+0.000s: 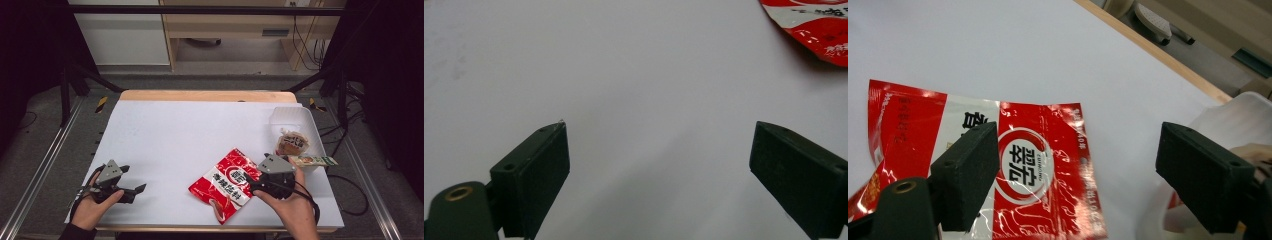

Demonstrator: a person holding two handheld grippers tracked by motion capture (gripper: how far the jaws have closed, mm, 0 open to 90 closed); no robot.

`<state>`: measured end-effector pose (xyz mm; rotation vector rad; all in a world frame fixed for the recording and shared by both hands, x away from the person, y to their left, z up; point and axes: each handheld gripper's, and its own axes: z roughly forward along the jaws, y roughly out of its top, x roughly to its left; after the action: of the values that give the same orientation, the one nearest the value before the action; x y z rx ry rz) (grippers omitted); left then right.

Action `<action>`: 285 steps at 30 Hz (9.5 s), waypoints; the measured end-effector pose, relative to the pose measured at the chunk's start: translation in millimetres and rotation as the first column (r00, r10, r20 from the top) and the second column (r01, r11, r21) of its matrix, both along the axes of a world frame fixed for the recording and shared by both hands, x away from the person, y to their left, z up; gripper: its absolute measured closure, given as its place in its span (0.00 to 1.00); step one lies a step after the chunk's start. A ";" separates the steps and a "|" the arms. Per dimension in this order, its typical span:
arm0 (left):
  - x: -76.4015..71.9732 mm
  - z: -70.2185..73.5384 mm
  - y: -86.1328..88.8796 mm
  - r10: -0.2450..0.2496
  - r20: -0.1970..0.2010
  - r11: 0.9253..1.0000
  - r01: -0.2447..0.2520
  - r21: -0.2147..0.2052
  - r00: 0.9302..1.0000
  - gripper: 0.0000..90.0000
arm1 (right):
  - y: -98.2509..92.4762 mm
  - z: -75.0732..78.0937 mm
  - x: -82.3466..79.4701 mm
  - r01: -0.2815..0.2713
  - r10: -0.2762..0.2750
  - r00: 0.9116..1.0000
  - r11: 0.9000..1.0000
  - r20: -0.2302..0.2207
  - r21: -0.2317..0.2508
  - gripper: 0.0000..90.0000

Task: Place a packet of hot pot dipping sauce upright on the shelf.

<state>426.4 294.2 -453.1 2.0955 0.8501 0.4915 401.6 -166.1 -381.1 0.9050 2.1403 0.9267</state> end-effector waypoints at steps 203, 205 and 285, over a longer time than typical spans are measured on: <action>58.4 125.1 -112.9 -0.395 0.103 0.913 0.377 0.158 0.913 1.00 | 70.0 61.3 85.4 -0.424 0.407 0.902 0.898 -0.144 -0.117 0.48; 57.7 125.2 -112.8 -0.401 0.104 0.910 0.383 0.162 0.910 1.00 | 74.9 59.9 87.2 -0.443 0.423 0.892 0.888 -0.163 -0.120 0.52; 9.8 -1.2 -8.2 0.026 0.047 1.000 -0.027 0.010 0.999 0.09 | -3.5 153.0 140.8 -0.321 0.321 0.947 0.942 -0.015 -0.092 1.00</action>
<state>436.2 285.9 -454.3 2.0763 0.8510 0.5579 542.4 -169.6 -228.0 0.5161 2.3537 0.9705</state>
